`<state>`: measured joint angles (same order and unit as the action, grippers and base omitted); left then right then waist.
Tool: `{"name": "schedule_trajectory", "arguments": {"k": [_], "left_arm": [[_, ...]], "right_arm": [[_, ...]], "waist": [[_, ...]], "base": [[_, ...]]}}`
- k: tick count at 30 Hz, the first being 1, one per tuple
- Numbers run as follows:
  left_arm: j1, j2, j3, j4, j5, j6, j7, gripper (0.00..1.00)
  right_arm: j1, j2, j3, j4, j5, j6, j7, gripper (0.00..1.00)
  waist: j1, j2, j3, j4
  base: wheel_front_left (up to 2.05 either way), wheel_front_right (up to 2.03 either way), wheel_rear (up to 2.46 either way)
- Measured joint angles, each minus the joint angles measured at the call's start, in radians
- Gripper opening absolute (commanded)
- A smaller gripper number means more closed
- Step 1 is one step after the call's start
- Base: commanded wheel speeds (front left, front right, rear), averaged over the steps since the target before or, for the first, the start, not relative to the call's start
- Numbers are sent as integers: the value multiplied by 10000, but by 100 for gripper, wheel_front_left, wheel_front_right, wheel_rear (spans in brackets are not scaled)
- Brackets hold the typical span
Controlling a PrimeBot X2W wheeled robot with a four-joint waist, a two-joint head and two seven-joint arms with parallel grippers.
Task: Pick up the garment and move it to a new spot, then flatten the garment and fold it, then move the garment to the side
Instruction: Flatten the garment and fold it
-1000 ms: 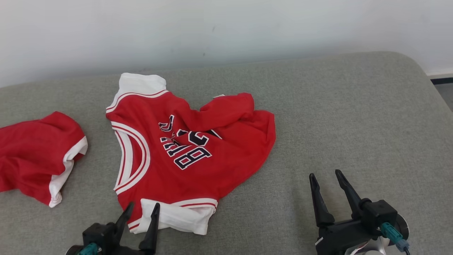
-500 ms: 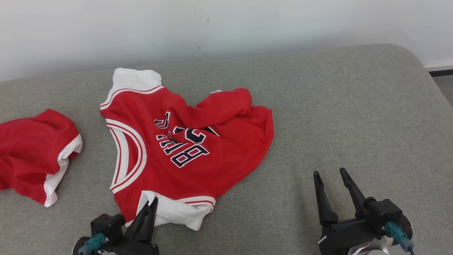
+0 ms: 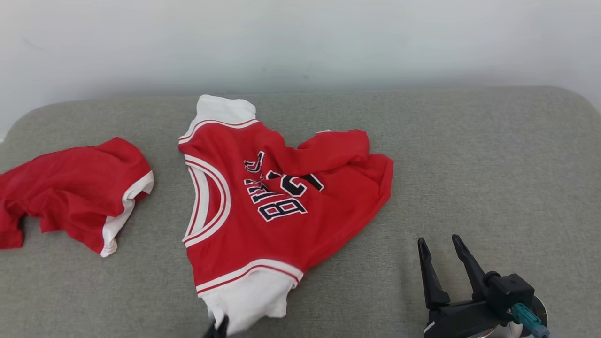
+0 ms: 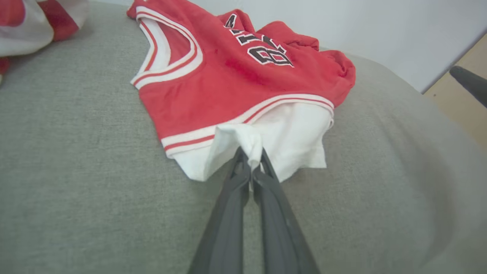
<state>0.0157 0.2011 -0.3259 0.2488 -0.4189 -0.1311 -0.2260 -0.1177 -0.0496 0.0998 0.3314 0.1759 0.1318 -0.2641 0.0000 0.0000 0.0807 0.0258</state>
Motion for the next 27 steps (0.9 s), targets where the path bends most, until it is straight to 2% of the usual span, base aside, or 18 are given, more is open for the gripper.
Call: {"name": "schedule_trajectory", "arguments": {"k": [7,8,9,10,19,27], "left_arm": [[1177,-100,-313,451,-286,88,497,0],[1198,-125,-330,449,-286,90,453,31],[1185,-128,-332,405,-282,92,349,87],[1166,-134,-309,347,-268,119,255,100],[579,-257,451,-560,-109,224,-326,100],[128,-391,1862,-1361,295,477,-368,100]], "right_arm": [[52,0,-10,10,29,0,0,100],[63,-2,-6,31,25,0,0,100],[65,2,-15,48,12,0,0,100],[65,4,-19,58,-4,0,0,100],[62,2,-21,161,-12,0,0,100],[66,2,-61,161,-27,0,0,100]], "waist": [[0,0,-48,288],[-1,0,-47,318],[0,0,-45,344],[0,0,-47,369],[0,0,-168,305],[0,0,-244,36]], "base": [[0,0,0],[0,0,0],[0,0,0],[0,0,0],[0,0,0],[0,0,0]]}}
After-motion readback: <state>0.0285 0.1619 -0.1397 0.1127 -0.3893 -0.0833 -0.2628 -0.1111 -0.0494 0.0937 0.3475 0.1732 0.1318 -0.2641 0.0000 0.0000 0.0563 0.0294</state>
